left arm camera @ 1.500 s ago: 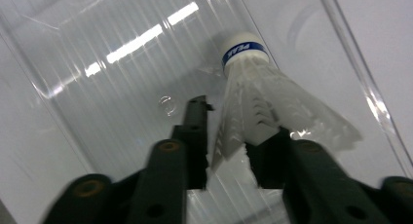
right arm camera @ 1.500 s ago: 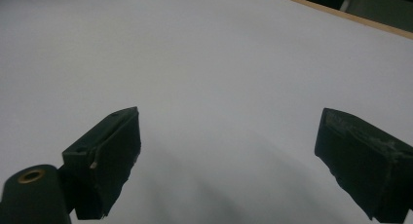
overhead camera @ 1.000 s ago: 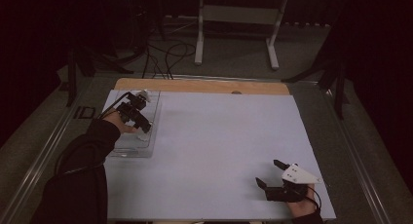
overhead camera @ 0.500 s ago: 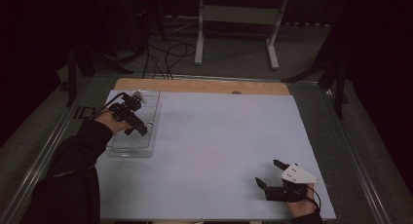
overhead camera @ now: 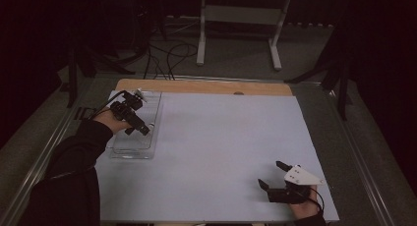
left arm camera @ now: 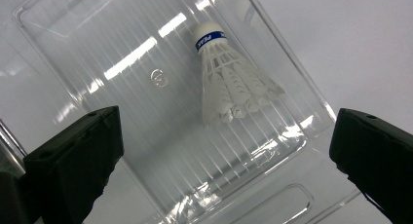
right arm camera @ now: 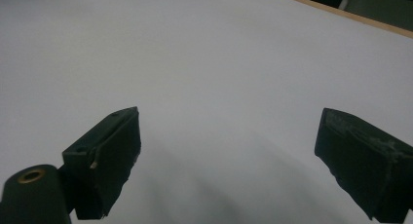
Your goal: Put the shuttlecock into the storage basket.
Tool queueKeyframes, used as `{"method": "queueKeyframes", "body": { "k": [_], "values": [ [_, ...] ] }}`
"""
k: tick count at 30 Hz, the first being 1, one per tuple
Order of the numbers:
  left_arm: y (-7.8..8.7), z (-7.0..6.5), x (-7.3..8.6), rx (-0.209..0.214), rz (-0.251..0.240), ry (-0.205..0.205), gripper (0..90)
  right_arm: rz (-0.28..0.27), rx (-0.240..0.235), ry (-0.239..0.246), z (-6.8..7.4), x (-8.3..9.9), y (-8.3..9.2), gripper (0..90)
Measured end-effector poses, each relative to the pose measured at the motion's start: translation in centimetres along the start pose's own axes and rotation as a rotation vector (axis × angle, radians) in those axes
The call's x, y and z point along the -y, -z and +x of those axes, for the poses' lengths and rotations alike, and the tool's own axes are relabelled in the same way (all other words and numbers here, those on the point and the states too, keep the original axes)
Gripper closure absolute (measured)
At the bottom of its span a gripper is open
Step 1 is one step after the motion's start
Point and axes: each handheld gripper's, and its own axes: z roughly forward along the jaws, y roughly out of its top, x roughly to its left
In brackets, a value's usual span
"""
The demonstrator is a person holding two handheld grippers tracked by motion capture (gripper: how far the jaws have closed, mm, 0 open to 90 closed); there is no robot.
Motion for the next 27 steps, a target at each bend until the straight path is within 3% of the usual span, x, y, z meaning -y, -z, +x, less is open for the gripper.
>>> {"method": "queueKeyframes", "body": {
  "k": [7, 14, 21, 22, 27],
  "values": [
    [0.9, -0.3, -0.3, -0.007, -0.022, -0.004, 0.0, 0.000, -0.001, -0.001, 0.0, 0.0, -0.1, 9.5],
    [1.6, -0.7, -0.9, 0.020, -0.056, -0.003, 0.0, 0.000, -0.001, -0.004, 0.0, 0.0, 0.0, 9.5],
    [2.1, -1.5, -1.7, 0.043, -0.112, -0.015, 0.0, 0.001, -0.002, -0.007, -0.1, 0.1, -0.1, 9.5],
    [2.2, -2.0, -2.0, 0.046, -0.122, -0.034, 0.0, 0.001, -0.002, -0.007, -0.1, 0.1, -0.1, 9.5],
    [2.0, -3.0, -2.6, 0.064, -0.140, -0.055, 0.0, -0.002, 0.000, -0.007, -0.1, 0.1, 0.0, 9.5]
  ]
}}
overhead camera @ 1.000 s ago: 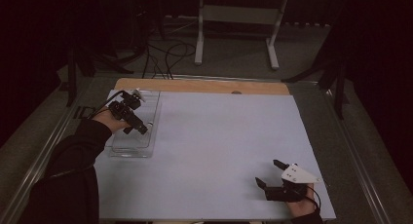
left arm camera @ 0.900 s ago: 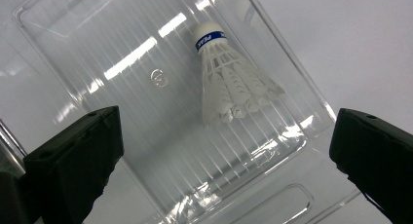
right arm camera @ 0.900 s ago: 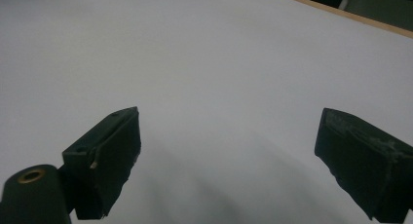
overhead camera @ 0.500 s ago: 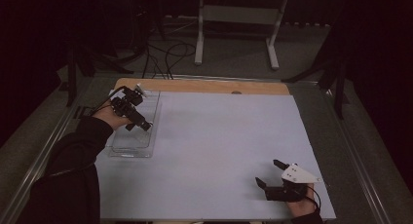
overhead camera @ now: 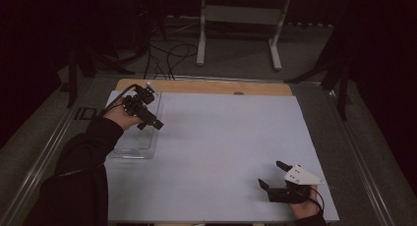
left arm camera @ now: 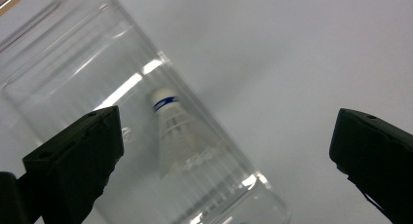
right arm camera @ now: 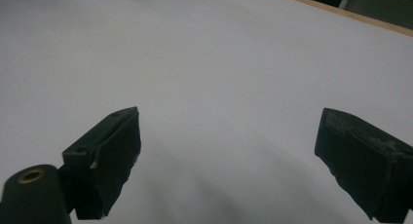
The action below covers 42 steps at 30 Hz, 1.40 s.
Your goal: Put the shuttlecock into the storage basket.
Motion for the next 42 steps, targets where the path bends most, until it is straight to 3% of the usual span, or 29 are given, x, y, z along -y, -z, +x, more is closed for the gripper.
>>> {"method": "queueKeyframes", "body": {
  "k": [14, 17, 33, 36, 42],
  "values": [
    [-0.7, -3.2, -1.4, 0.046, -0.064, -0.103, 0.0, 0.000, -0.001, -0.001, 0.0, 0.0, 0.0, 9.5],
    [-0.9, -3.9, -1.6, 0.038, -0.081, -0.125, 0.0, -0.001, -0.002, -0.001, 0.0, 0.0, 0.0, 9.5],
    [-2.9, -6.7, -2.2, 0.095, -0.103, -0.224, 0.0, 0.000, -0.002, 0.000, -0.1, 0.0, 0.0, 9.5],
    [-3.2, -7.3, -2.3, 0.110, -0.105, -0.259, 0.0, -0.002, -0.003, -0.001, -0.1, 0.0, 0.0, 9.5],
    [-3.9, -7.9, -2.4, 0.125, -0.126, -0.253, 0.0, -0.004, -0.003, 0.001, 0.0, 0.0, 0.1, 9.5]
  ]
}}
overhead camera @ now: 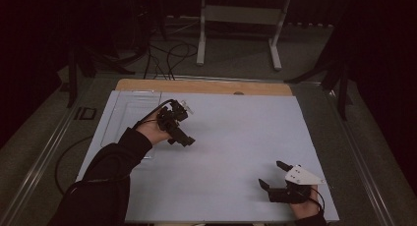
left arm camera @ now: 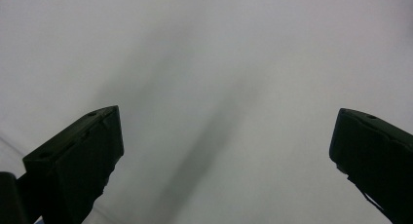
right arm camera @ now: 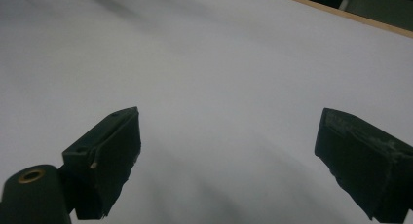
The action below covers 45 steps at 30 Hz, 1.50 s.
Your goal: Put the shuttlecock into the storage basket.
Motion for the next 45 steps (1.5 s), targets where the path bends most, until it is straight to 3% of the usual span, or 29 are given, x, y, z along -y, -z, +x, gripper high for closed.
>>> {"method": "queueKeyframes", "body": {
  "k": [5, 17, 24, 27, 37, 41, 45],
  "values": [
    [-0.5, -0.2, -0.1, 0.004, -0.025, 0.007, 0.0, 0.001, -0.001, -0.001, -0.1, 0.0, 0.0, 9.5],
    [-2.3, -1.1, 0.1, 0.084, -0.058, -0.020, 0.0, 0.000, -0.001, 0.000, 0.0, 0.0, 0.0, 9.5],
    [-3.0, -1.6, 0.3, 0.104, -0.088, -0.031, 0.0, 0.001, -0.003, 0.002, 0.0, 0.0, 0.0, 9.5],
    [-3.4, -1.5, 0.5, 0.121, -0.092, -0.007, 0.0, 0.004, -0.003, 0.003, 0.0, 0.0, 0.0, 9.5],
    [-4.7, -2.6, 1.7, 0.134, -0.062, -0.075, 0.0, 0.003, -0.003, 0.004, 0.0, 0.0, 0.0, 9.5],
    [-4.7, -3.1, 1.9, 0.104, -0.052, -0.097, 0.0, 0.004, -0.003, 0.002, 0.0, 0.0, 0.0, 9.5],
    [-4.6, -3.9, 2.0, 0.102, -0.050, -0.109, 0.0, 0.004, -0.003, 0.003, 0.0, 0.0, -0.1, 9.5]
  ]
}}
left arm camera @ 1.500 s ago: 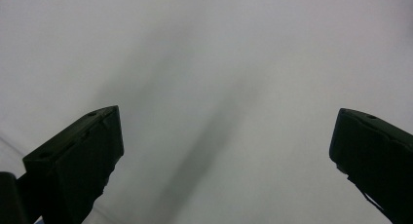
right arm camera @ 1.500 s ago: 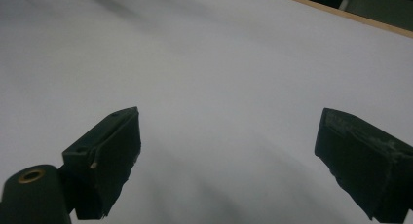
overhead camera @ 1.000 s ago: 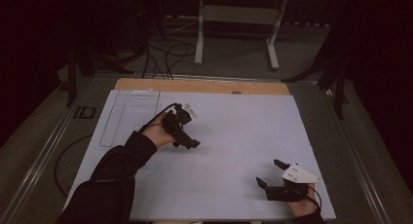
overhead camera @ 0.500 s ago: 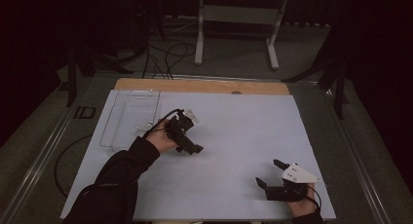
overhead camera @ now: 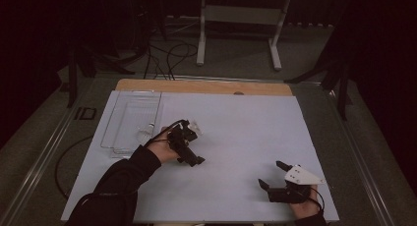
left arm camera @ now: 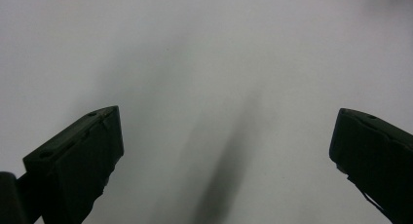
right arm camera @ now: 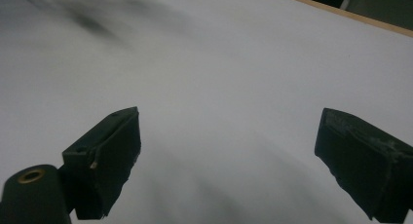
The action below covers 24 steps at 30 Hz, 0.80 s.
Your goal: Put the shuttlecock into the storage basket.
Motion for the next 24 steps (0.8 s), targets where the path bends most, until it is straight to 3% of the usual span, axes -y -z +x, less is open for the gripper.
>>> {"method": "queueKeyframes", "body": {
  "k": [8, 13, 24],
  "values": [
    [-0.3, -1.4, 0.4, 0.033, -0.012, -0.036, 0.0, -0.001, 0.001, -0.001, 0.0, 0.0, 0.0, 9.5],
    [-0.4, -1.9, 1.1, 0.052, -0.029, -0.036, 0.0, -0.002, 0.001, -0.001, 0.0, 0.0, 0.1, 9.5],
    [0.2, -3.6, 3.1, 0.047, -0.046, -0.067, 0.0, -0.002, 0.004, -0.002, 0.0, -0.1, 0.1, 9.5]
  ]
}}
